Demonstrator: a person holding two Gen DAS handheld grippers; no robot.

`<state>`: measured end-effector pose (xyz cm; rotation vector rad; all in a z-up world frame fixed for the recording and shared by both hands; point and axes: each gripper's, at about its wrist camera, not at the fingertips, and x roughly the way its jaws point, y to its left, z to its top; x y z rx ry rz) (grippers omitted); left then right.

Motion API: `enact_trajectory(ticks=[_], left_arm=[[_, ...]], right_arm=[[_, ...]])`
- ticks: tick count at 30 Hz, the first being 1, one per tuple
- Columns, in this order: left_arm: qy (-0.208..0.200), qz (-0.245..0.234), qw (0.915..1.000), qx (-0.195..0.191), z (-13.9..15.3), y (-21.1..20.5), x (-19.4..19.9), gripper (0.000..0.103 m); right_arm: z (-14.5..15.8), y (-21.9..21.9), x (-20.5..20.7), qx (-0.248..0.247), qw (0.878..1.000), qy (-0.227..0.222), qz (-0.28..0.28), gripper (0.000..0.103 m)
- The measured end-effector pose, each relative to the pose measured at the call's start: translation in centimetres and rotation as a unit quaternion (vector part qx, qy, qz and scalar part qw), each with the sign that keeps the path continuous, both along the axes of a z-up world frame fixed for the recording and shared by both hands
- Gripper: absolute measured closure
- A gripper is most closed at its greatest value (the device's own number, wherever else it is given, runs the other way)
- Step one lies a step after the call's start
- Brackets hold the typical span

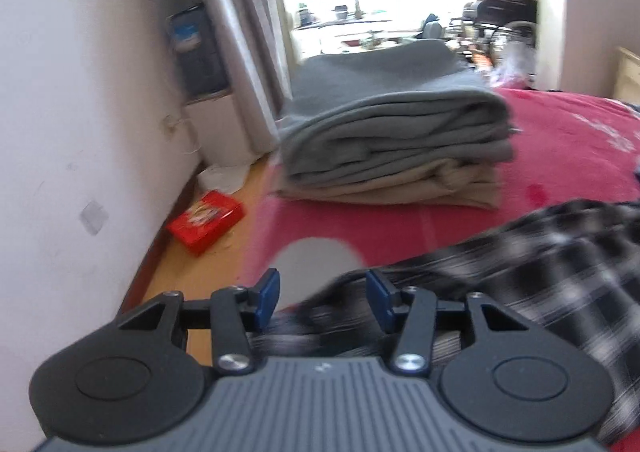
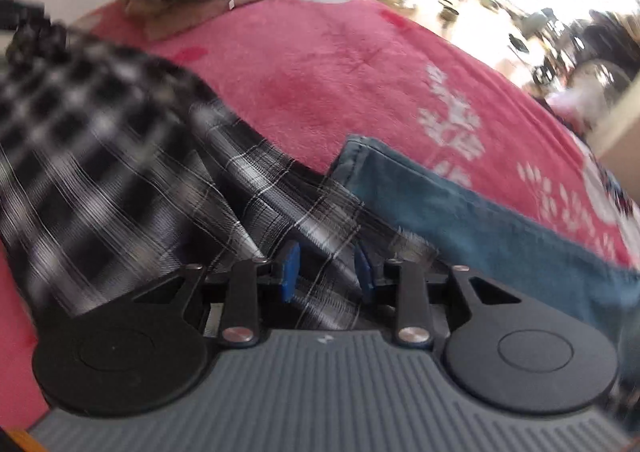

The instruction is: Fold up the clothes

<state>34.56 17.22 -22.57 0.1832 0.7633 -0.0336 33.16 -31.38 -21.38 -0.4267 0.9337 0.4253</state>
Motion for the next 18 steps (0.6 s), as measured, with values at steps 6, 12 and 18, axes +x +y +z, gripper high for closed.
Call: enact_trajectory(ticks=[6, 12, 18], left_arm=[[0.022, -0.027, 0.9973, -0.064, -0.5, -0.2, 0.1, 0.054], [0.050, -0.065, 0.9953, -0.052, -4.7, -3.6, 1.6, 0.054], [0.045, -0.061, 0.9959, -0.050, -5.7, -3.3, 1.6, 0.052]], right_arm=[[-0.9, 1.6, 0.4, -0.037, 0.996, 0.024, 0.084, 0.077], [-1.8, 2.4, 0.4, -0.043, 0.994, 0.033, 0.094, 0.082], [0.0, 2.3, -1.0, -0.063, 0.995, -0.036, 0.067, 0.103]])
